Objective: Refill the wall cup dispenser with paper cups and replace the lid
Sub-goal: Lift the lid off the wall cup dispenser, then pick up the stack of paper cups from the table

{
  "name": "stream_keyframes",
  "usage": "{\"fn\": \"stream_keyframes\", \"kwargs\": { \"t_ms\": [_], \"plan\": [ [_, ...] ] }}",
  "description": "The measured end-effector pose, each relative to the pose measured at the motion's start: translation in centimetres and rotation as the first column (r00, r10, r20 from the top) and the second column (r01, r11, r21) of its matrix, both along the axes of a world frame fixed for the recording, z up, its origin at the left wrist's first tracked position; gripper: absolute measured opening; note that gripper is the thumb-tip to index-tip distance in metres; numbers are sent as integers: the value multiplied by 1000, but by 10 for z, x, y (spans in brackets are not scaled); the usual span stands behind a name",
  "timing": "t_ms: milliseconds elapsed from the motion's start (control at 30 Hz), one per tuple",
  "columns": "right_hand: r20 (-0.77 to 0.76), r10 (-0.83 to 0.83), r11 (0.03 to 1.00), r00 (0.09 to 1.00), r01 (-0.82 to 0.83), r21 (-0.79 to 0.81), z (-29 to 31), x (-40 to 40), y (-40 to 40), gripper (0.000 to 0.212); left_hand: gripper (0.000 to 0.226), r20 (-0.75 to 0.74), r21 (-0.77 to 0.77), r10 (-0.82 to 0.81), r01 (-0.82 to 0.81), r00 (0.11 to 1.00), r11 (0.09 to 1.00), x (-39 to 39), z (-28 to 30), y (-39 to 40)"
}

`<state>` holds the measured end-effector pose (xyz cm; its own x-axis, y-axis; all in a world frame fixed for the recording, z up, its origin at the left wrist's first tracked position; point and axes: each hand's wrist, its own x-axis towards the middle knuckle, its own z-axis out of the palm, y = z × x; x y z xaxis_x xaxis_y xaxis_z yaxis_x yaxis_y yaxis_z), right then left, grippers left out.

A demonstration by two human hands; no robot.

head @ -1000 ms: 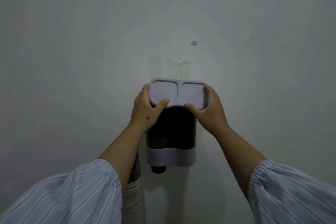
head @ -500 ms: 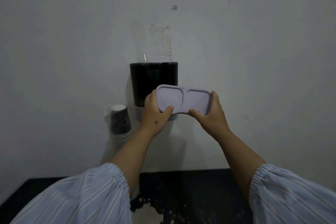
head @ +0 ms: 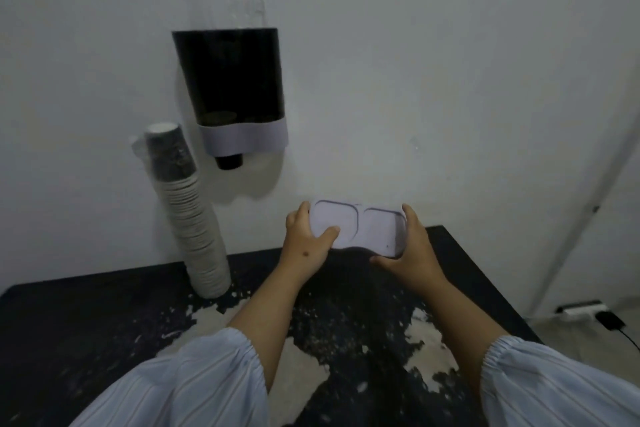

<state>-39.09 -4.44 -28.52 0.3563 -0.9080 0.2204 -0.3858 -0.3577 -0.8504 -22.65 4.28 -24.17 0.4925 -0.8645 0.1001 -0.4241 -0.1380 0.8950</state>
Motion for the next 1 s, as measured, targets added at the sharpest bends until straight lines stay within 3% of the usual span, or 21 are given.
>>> {"fn": "stream_keyframes", "kwargs": {
  "t_ms": [300,567,767,1000],
  "plan": [
    [-317,-115,980,941,160,117,-79,-78,24,115,68,-146,207,-94,123,985,970,-64,-84,7],
    [-394,-57,930,917,192,314,-127,-117,41,118,52,-261,340,-87,176,961,924,-104,-139,14],
    [-460,16,923,888,164,347,-142,-122,41,115,62,-285,433,-36,162,958,887,-113,-162,20],
    [-537,61,899,842,187,396,-147,-113,38,115,47,-271,439,-85,202,959,875,-100,-171,29]
  ]
}}
